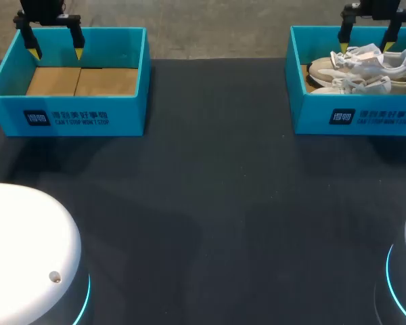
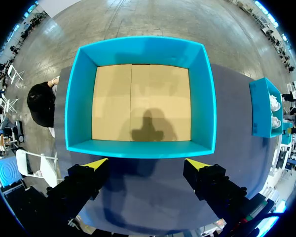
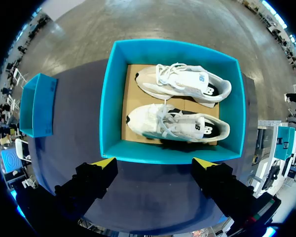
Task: Take the shoe out of the shoebox, open the shoe tongue, remove and reinsert the insole, then place the shoe into the shoebox
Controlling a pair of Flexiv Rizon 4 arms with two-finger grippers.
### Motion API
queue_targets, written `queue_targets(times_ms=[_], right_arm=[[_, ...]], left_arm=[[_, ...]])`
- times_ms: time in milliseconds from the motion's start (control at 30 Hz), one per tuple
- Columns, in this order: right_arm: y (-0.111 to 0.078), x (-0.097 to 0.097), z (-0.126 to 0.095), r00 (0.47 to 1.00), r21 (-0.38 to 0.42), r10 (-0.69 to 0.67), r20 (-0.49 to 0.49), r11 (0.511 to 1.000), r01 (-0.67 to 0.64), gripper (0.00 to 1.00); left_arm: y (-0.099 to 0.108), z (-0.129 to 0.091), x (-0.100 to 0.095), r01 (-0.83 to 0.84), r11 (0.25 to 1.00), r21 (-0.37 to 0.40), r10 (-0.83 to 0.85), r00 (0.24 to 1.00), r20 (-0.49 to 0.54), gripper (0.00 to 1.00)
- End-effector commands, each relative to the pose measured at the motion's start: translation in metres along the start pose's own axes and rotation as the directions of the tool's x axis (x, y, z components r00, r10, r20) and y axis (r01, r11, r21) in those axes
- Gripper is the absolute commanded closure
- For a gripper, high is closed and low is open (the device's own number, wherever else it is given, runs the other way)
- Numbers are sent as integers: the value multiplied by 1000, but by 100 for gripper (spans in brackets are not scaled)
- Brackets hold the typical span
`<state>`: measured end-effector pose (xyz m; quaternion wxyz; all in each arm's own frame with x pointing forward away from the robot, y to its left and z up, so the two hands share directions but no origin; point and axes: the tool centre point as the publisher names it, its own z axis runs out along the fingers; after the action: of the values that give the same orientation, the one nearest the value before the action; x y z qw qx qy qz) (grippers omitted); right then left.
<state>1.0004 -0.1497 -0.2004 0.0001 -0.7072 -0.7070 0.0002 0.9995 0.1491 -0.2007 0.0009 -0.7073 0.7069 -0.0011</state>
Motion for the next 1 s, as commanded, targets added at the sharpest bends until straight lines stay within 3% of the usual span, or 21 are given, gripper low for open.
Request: queue_targets(times_ms=[33, 433, 500, 600, 1000], right_arm=[[0, 0, 0, 1000, 0, 0, 0, 1000, 0, 0], [0, 0, 0, 1000, 0, 0, 0, 1000, 0, 0], [8, -11, 9, 996, -17, 88, 15, 996, -88, 0], [13, -28, 11, 990, -2, 134, -38, 991, -134, 0], [21, -98, 32, 982, -84, 186, -19, 979, -187, 0]], left_arm=[[0, 0, 0, 0, 1000, -1, 0, 1000, 0, 0], [0, 0, 0, 0, 1000, -1, 0, 1000, 0, 0], [0, 0, 0, 0, 1000, -1, 0, 1000, 0, 0], [0, 0, 0, 0, 1000, -1, 0, 1000, 0, 0], [0, 0, 0, 0, 1000, -1, 0, 1000, 0, 0]])
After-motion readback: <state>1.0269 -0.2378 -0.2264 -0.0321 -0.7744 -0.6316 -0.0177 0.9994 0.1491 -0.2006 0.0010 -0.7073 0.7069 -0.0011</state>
